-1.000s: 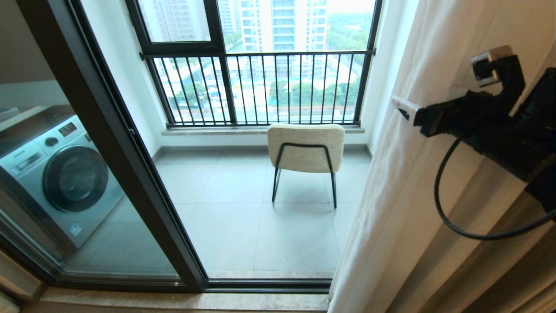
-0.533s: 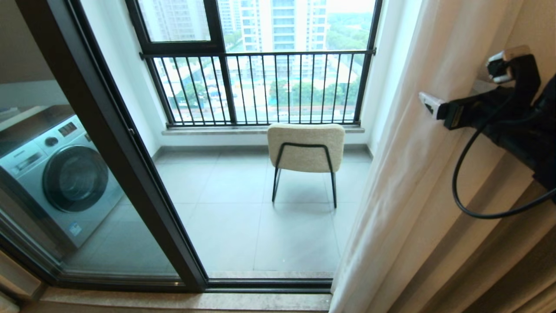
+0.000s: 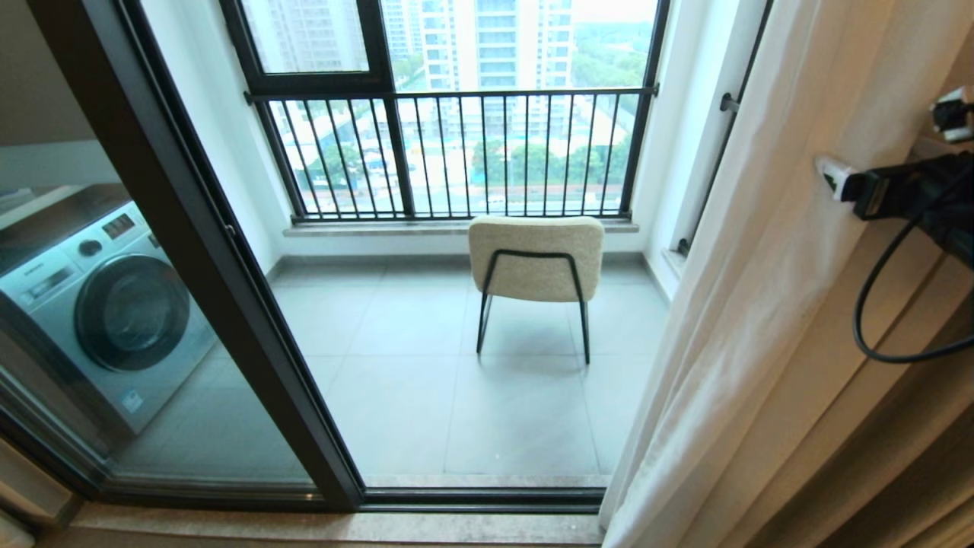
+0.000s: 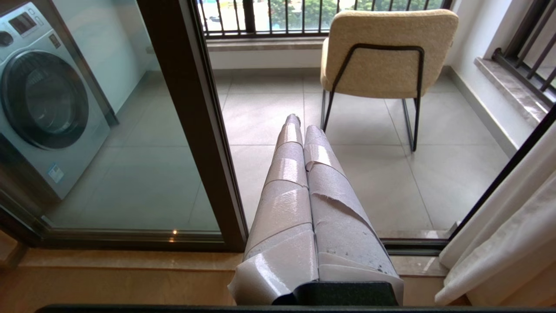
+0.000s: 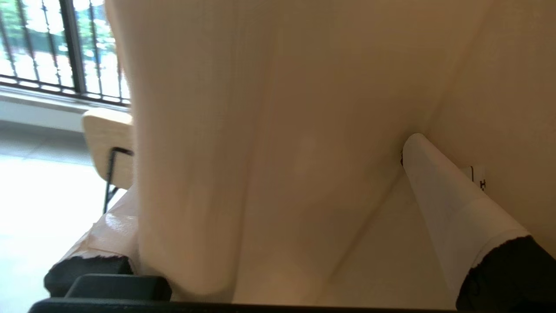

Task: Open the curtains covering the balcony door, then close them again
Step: Close the inner curtains on both sides

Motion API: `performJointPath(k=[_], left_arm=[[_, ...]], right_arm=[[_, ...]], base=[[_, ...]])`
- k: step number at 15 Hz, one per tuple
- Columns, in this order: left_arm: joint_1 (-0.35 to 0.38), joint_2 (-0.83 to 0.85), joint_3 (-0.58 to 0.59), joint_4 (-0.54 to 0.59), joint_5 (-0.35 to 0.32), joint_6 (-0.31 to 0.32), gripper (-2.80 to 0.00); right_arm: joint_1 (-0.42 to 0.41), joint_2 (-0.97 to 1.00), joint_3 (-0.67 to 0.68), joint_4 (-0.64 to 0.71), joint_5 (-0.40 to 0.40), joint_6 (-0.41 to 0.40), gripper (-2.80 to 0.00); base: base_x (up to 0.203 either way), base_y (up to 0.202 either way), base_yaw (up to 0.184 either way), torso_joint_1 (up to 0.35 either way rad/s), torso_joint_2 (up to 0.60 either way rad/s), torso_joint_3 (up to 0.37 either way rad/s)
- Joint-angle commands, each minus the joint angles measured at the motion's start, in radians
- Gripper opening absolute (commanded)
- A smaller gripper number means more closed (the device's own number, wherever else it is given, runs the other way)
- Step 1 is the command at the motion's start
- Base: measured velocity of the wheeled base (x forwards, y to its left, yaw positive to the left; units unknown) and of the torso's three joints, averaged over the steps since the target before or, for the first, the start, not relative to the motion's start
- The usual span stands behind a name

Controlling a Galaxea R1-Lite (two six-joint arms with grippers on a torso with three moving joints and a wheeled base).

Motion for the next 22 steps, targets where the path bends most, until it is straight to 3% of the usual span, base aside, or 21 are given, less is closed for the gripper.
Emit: performJointPath(k=[1,5,12,17,18,22], left_arm=[[0.000,0.000,0.000,0.000,0.000,0.001,-2.80],[0.000,0.000,0.000,0.000,0.000,0.001,-2.80],[0.000,0.000,0.000,0.000,0.000,0.001,-2.80],[0.000,0.001,0.000,0.000,0.000,0.001,-2.80],[0.000,0.000,0.000,0.000,0.000,0.001,-2.80],[0.000,0.001,0.000,0.000,0.000,0.001,-2.80]], right_arm=[[-0.035,-0.002,-0.002,-0.007,0.002,0.002,0.00],[-0.064,0.040,-0.052,-0.024,0.003,0.073,0.00],[-0.043,0.125,-0.174,-0.036,0.009,0.178,0.00],[-0.024,0.147,-0.174,-0.099,0.009,0.182,0.00],[-0.023,0.148,-0.175,-0.112,0.009,0.183,-2.80],[-0.017,0.145,-0.156,-0.183,0.007,0.184,-2.80]], base=[[0.000,0.000,0.000,0.000,0.00,0.000],[0.000,0.000,0.000,0.000,0.00,0.000],[0.000,0.000,0.000,0.000,0.00,0.000],[0.000,0.000,0.000,0.000,0.00,0.000],[0.000,0.000,0.000,0.000,0.00,0.000],[0.000,0.000,0.000,0.000,0.00,0.000]])
